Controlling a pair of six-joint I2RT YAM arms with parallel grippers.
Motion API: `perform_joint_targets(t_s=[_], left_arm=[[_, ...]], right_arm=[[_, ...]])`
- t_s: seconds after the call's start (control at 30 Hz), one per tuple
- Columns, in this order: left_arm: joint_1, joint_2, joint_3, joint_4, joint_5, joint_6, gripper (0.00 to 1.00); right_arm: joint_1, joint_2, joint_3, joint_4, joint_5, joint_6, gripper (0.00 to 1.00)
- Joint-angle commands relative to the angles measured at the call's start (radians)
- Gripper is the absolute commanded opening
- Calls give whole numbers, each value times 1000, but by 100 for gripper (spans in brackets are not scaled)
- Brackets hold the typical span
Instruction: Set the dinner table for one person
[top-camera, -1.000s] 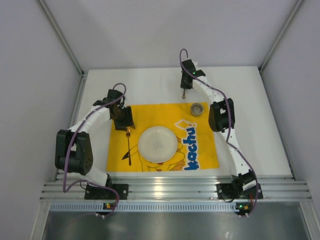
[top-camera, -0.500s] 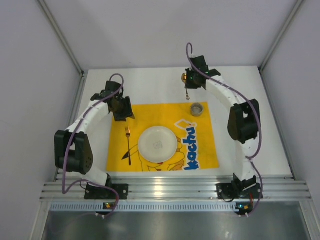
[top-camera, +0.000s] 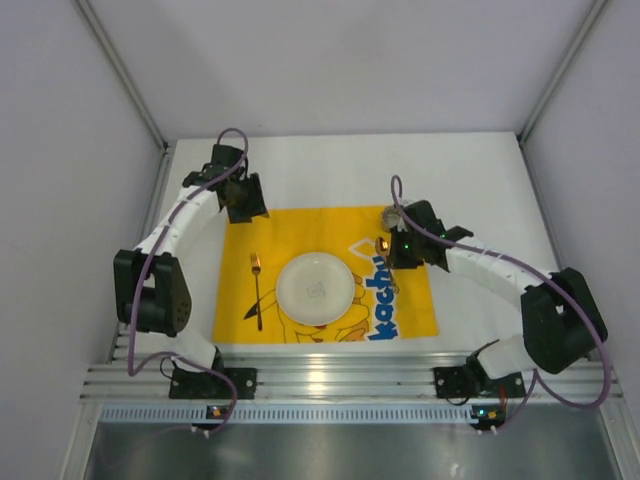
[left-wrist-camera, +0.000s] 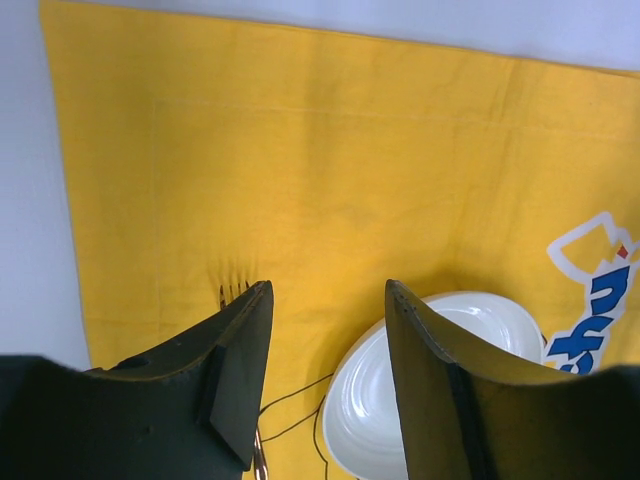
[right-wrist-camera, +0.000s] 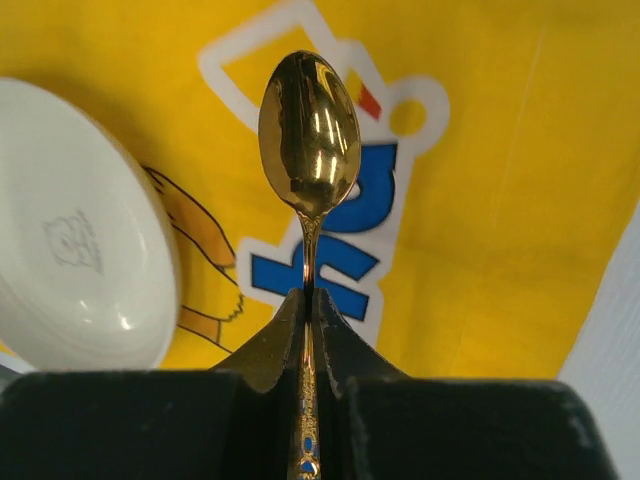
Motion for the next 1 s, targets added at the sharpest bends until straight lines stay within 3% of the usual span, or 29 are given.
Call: perform_joint_targets(t_s=[0.0,0.33,0.57,0.6,0.63,0.7,0.73,0.77,0.83,0.97], left_arm=[[2,-30,32,-9,-36,2,54],[2,-157,-68,-42,-70,13,54],[2,-215,-111,-50,-88,23,54],[2,-217,-111,-55,-90,26,54],[2,-217,-111,-55,-91,29,54],[2,-215,-100,-61,-93,37,54],[2,-214,-94,-70,-91,40,54],[2,-209,-80,-76,-91,43,54],[2,-208,-67,-90,-125,49,54],[2,-212,-45,-117,-131,49,55]], right_arm=[[21,-51,-87,86,-19,45,0],[67,82,-97,112,-16,130,0],[124,133,-48,39,13,176,0],[126,136,-41,31,13,179,4],[129,141,-32,23,7,183,25],[138,141,-6,-9,1,187,45],[142,136,2,-23,2,193,60],[146,129,11,-44,5,196,66],[149,89,17,-60,19,203,76],[147,-9,52,-98,50,171,77]])
